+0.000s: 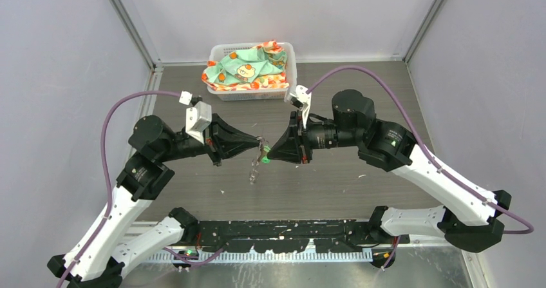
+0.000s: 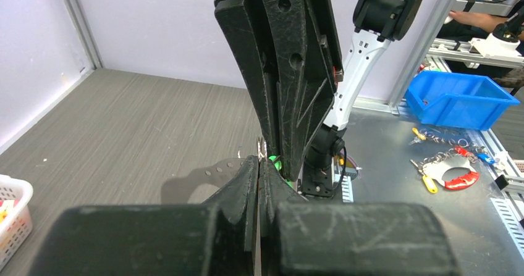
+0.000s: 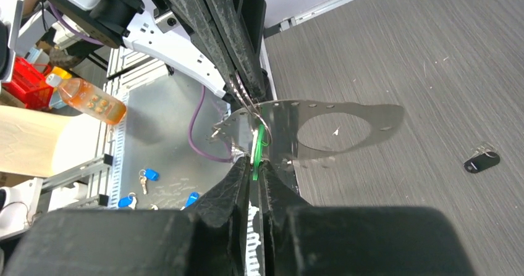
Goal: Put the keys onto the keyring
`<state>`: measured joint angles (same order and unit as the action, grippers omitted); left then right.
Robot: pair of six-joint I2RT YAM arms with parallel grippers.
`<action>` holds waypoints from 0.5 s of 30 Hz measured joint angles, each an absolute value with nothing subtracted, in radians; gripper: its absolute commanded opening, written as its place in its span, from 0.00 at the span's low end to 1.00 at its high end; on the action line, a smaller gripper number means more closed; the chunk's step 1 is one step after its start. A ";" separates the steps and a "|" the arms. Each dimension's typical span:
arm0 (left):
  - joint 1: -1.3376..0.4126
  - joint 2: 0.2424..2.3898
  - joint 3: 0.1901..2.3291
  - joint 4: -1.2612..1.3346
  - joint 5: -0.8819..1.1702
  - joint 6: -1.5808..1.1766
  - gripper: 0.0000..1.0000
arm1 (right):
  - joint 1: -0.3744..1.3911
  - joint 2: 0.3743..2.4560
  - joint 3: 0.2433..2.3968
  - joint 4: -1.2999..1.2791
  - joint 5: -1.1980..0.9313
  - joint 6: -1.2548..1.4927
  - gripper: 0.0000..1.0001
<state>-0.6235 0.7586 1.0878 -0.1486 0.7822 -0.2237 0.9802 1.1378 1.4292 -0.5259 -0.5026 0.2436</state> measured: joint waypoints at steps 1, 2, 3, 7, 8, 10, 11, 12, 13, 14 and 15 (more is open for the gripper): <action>-0.624 0.759 1.088 -0.149 0.783 -0.223 0.00 | 0.980 1.142 1.437 -0.537 -0.505 0.241 0.18; -0.624 0.759 1.088 -0.149 0.783 -0.223 0.00 | 0.980 1.147 1.449 -0.558 -0.508 0.236 0.21; -0.624 0.758 1.088 -0.149 0.783 -0.222 0.00 | 0.980 1.152 1.458 -0.574 -0.510 0.232 0.28; -0.624 0.752 1.088 -0.149 0.785 -0.220 0.00 | 0.980 1.180 1.529 -0.675 -0.505 0.198 0.47; -0.624 0.751 1.088 -0.149 0.786 -0.220 0.00 | 0.980 1.186 1.553 -0.699 -0.499 0.186 0.49; -0.624 0.749 1.088 -0.149 0.789 -0.220 0.00 | 0.980 1.191 1.597 -0.733 -0.482 0.160 0.52; -0.624 0.748 1.088 -0.149 0.791 -0.220 0.00 | 0.980 1.191 1.618 -0.743 -0.472 0.145 0.52; -0.624 0.749 1.088 -0.149 0.797 -0.220 0.00 | 0.980 1.188 1.630 -0.743 -0.468 0.134 0.53; -0.624 0.749 1.088 -0.149 0.805 -0.220 0.00 | 0.980 1.183 1.644 -0.738 -0.462 0.121 0.53; -0.624 0.749 1.088 -0.150 0.809 -0.220 0.00 | 0.980 1.177 1.646 -0.731 -0.459 0.112 0.53; -0.624 0.749 1.088 -0.151 0.817 -0.220 0.00 | 0.980 1.170 1.646 -0.722 -0.458 0.105 0.52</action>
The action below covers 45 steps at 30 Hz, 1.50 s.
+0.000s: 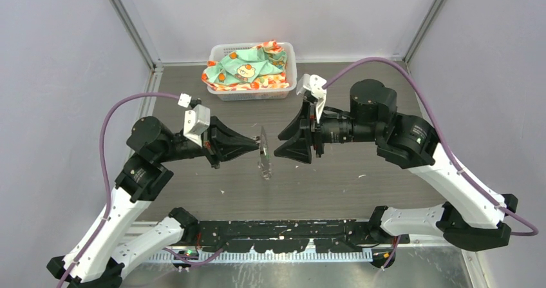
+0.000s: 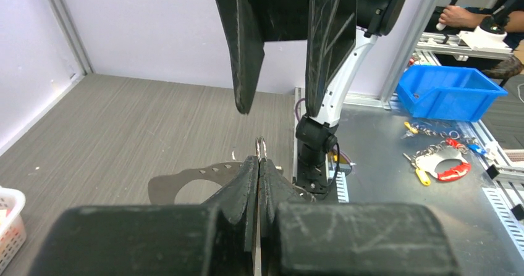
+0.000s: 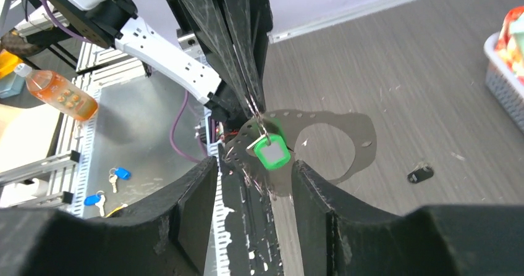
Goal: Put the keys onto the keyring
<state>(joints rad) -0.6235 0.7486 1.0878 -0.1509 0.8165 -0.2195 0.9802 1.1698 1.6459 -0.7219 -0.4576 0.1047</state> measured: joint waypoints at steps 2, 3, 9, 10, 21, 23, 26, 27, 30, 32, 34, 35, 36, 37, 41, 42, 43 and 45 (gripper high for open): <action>-0.624 0.750 1.088 -0.152 0.832 -0.220 0.00 | 0.980 1.158 1.645 -0.696 -0.459 0.092 0.51; -0.624 0.750 1.088 -0.153 0.839 -0.220 0.00 | 0.980 1.157 1.645 -0.680 -0.466 0.085 0.50; -0.624 0.752 1.088 -0.163 0.868 -0.220 0.00 | 0.980 1.192 1.645 -0.615 -0.527 0.071 0.44; -0.624 0.752 1.088 -0.166 0.873 -0.220 0.00 | 0.980 1.202 1.644 -0.609 -0.539 0.069 0.42; -0.624 0.752 1.088 -0.170 0.886 -0.220 0.00 | 0.981 1.231 1.636 -0.579 -0.615 0.062 0.23; -0.624 0.752 1.088 -0.170 0.886 -0.220 0.00 | 0.981 1.231 1.636 -0.575 -0.622 0.062 0.23; -0.624 0.752 1.088 -0.171 0.886 -0.220 0.00 | 0.980 1.231 1.629 -0.570 -0.632 0.064 0.23; -0.624 0.752 1.088 -0.174 0.886 -0.221 0.00 | 0.980 1.231 1.625 -0.568 -0.635 0.065 0.23; -0.624 0.752 1.088 -0.183 0.887 -0.224 0.00 | 0.979 1.231 1.616 -0.559 -0.639 0.071 0.26; -0.624 0.752 1.088 -0.187 0.887 -0.225 0.00 | 0.979 1.230 1.610 -0.551 -0.641 0.077 0.26; -0.624 0.752 1.088 -0.192 0.887 -0.227 0.00 | 0.979 1.230 1.605 -0.545 -0.643 0.083 0.33; -0.624 0.752 1.088 -0.195 0.887 -0.227 0.00 | 0.979 1.230 1.604 -0.543 -0.643 0.085 0.37; -0.624 0.752 1.088 -0.196 0.887 -0.227 0.00 | 0.979 1.230 1.602 -0.541 -0.643 0.088 0.39; -0.624 0.752 1.088 -0.196 0.886 -0.227 0.00 | 0.979 1.230 1.602 -0.540 -0.643 0.089 0.40; -0.624 0.755 1.092 -0.191 0.886 -0.228 0.00 | 0.980 1.230 1.582 -0.532 -0.623 0.089 0.40; -0.624 0.755 1.092 -0.192 0.886 -0.228 0.00 | 0.980 1.230 1.572 -0.530 -0.616 0.089 0.39; -0.624 0.755 1.092 -0.191 0.886 -0.228 0.00 | 0.980 1.230 1.566 -0.529 -0.609 0.089 0.38; -0.624 0.755 1.092 -0.191 0.886 -0.228 0.00 | 0.980 1.230 1.557 -0.525 -0.593 0.089 0.31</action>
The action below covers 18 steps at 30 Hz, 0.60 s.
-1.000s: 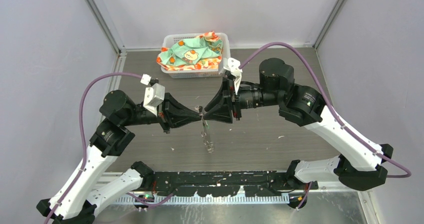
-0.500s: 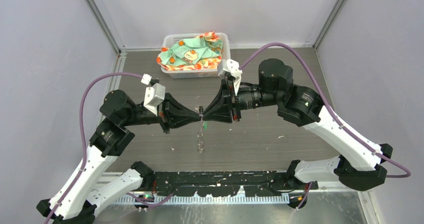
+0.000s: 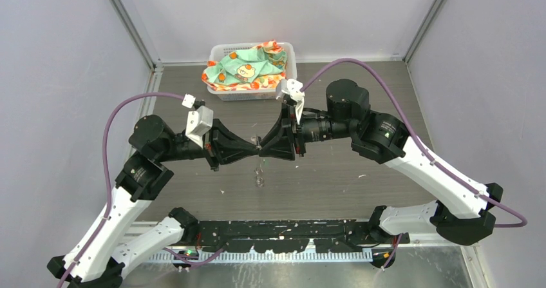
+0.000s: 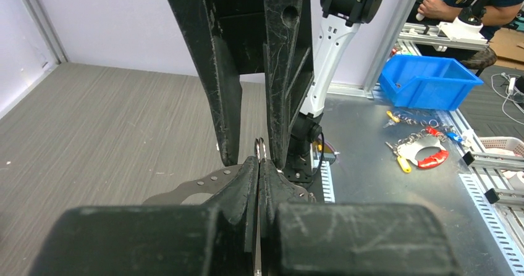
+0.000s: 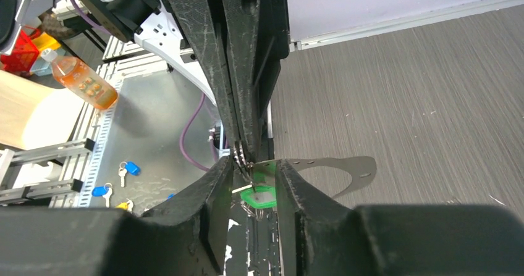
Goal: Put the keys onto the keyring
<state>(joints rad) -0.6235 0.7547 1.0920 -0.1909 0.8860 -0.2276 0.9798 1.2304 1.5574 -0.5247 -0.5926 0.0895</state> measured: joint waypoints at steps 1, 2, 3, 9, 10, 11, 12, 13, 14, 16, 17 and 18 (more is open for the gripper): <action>-0.624 0.755 1.092 -0.192 0.884 -0.228 0.00 | 0.980 1.230 1.555 -0.522 -0.589 0.089 0.27; -0.623 0.755 1.092 -0.192 0.881 -0.227 0.00 | 0.980 1.230 1.554 -0.519 -0.588 0.090 0.22; -0.622 0.755 1.092 -0.192 0.879 -0.227 0.00 | 0.980 1.228 1.553 -0.516 -0.586 0.092 0.16; -0.621 0.754 1.092 -0.192 0.876 -0.230 0.00 | 0.982 1.214 1.537 -0.489 -0.591 0.104 0.01; -0.621 0.753 1.092 -0.192 0.876 -0.229 0.00 | 0.982 1.214 1.537 -0.488 -0.593 0.104 0.01; -0.622 0.753 1.092 -0.192 0.875 -0.228 0.01 | 0.982 1.214 1.537 -0.487 -0.594 0.104 0.01; -0.622 0.753 1.092 -0.193 0.875 -0.223 0.05 | 0.982 1.213 1.537 -0.488 -0.594 0.104 0.01; -0.622 0.753 1.092 -0.196 0.875 -0.218 0.16 | 0.982 1.213 1.537 -0.490 -0.593 0.103 0.01; -0.622 0.753 1.092 -0.204 0.876 -0.205 0.26 | 0.982 1.213 1.537 -0.496 -0.592 0.101 0.01; -0.622 0.753 1.095 -0.235 0.873 -0.168 0.31 | 0.982 1.218 1.549 -0.535 -0.589 0.093 0.01; -0.622 0.753 1.098 -0.260 0.871 -0.143 0.33 | 0.982 1.222 1.556 -0.554 -0.588 0.087 0.01; -0.622 0.756 1.104 -0.290 0.870 -0.118 0.36 | 0.982 1.227 1.570 -0.583 -0.587 0.082 0.01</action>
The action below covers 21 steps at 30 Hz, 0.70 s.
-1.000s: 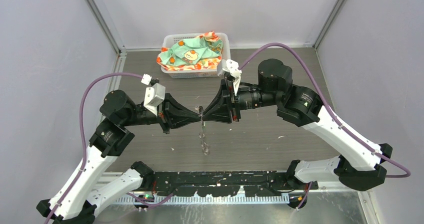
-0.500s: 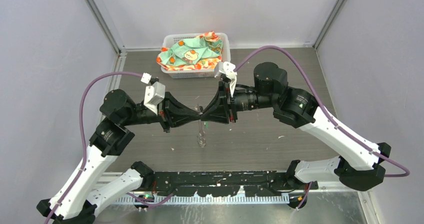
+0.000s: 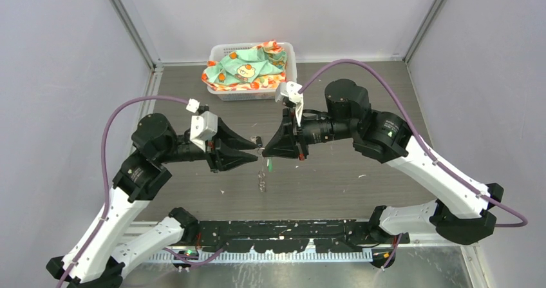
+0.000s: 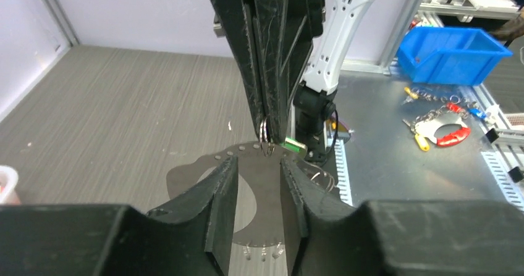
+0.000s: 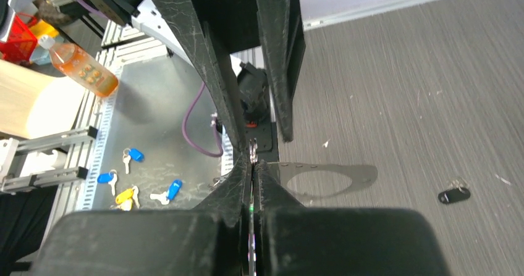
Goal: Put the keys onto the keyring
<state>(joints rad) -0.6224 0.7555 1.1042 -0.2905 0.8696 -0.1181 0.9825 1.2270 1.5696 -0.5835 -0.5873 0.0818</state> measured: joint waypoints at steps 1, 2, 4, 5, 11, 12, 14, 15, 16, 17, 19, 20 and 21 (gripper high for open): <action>-0.622 0.760 1.115 -0.324 0.867 -0.091 0.37 | 0.982 1.232 1.581 -0.606 -0.587 0.077 0.01; -0.622 0.767 1.130 -0.357 0.867 -0.063 0.39 | 0.982 1.238 1.596 -0.632 -0.587 0.072 0.01; -0.622 0.786 1.164 -0.412 0.872 -0.013 0.43 | 0.982 1.252 1.623 -0.678 -0.587 0.059 0.01; -0.622 0.800 1.187 -0.443 0.876 0.014 0.44 | 0.982 1.259 1.636 -0.698 -0.587 0.054 0.01; -0.622 0.893 1.313 -0.579 0.935 0.136 0.40 | 0.982 1.312 1.712 -0.811 -0.590 0.024 0.01; -0.622 0.907 1.327 -0.593 0.952 0.145 0.37 | 0.982 1.320 1.721 -0.826 -0.590 0.022 0.01; -0.622 0.944 1.356 -0.629 0.988 0.168 0.35 | 0.983 1.338 1.745 -0.857 -0.590 0.009 0.01; -0.622 0.961 1.367 -0.647 1.001 0.177 0.32 | 0.985 1.345 1.755 -0.868 -0.590 0.004 0.01; -0.622 0.978 1.379 -0.666 1.013 0.189 0.30 | 0.986 1.353 1.765 -0.878 -0.589 -0.001 0.01; -0.622 0.989 1.384 -0.676 1.018 0.196 0.27 | 0.987 1.360 1.774 -0.888 -0.589 -0.007 0.01; -0.622 1.002 1.390 -0.699 1.033 0.212 0.21 | 0.989 1.370 1.789 -0.913 -0.587 -0.015 0.01; -0.622 1.003 1.390 -0.713 1.038 0.221 0.18 | 0.989 1.375 1.795 -0.921 -0.587 -0.022 0.01; -0.622 1.003 1.391 -0.726 1.040 0.229 0.15 | 0.989 1.377 1.798 -0.925 -0.588 -0.025 0.01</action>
